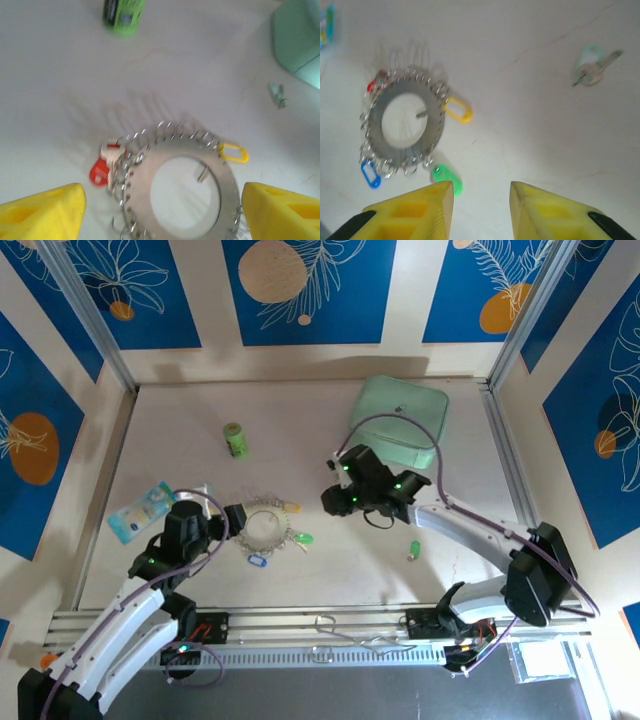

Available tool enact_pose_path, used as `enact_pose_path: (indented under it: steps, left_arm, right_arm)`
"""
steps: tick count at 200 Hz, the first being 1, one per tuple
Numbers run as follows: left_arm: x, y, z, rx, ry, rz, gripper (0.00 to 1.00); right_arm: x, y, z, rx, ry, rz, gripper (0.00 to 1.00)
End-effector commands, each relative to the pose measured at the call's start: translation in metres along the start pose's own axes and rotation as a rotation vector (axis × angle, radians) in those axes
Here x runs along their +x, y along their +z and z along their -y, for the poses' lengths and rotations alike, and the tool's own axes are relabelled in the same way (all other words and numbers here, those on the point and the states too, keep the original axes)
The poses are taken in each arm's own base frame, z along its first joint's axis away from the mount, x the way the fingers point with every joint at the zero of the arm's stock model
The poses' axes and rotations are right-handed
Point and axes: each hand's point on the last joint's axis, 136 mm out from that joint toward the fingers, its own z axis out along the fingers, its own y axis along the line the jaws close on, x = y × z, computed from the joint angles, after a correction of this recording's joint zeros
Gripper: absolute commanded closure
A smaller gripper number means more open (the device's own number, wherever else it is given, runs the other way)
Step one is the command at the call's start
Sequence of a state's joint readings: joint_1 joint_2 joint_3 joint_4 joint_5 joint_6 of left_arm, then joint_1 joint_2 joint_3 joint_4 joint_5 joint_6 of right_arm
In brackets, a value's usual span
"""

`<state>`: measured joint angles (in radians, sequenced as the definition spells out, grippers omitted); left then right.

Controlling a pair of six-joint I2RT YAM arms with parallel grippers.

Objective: Put the keys on the keyring

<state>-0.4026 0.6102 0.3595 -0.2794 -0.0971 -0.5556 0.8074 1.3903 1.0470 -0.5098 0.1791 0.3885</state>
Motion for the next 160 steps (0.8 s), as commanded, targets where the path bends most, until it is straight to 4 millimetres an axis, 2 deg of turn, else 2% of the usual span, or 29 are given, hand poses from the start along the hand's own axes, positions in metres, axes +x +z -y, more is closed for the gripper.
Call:
enact_pose_path:
  steps: [1, 18, 30, 73, 122, 160]
  left_arm:
    - [0.040, -0.003, -0.026, -0.111, -0.101, -0.144, 0.20]
    - [0.055, -0.008, -0.038, -0.171, -0.120, -0.200, 0.21]
    - [0.061, -0.011, -0.043, -0.195, -0.137, -0.218, 0.22]
    - [0.076, -0.021, -0.068, -0.311, -0.237, -0.209, 0.24]
    - [0.086, -0.025, -0.077, -0.319, -0.262, -0.192, 0.25]
    - [0.091, -0.025, -0.078, -0.316, -0.265, -0.201, 0.27]
  right_arm:
    - [0.024, 0.008, -0.018, 0.011, -0.083, -0.160, 0.65]
    - [0.030, 0.021, -0.031, 0.023, -0.136, -0.231, 0.76]
    - [0.032, 0.031, -0.037, 0.029, -0.146, -0.261, 0.79]
    - [0.032, 0.062, -0.071, 0.003, -0.196, -0.332, 0.75]
    - [0.033, 0.102, -0.082, 0.053, -0.219, -0.412, 0.73]
    - [0.036, 0.122, -0.085, 0.068, -0.233, -0.465, 0.71]
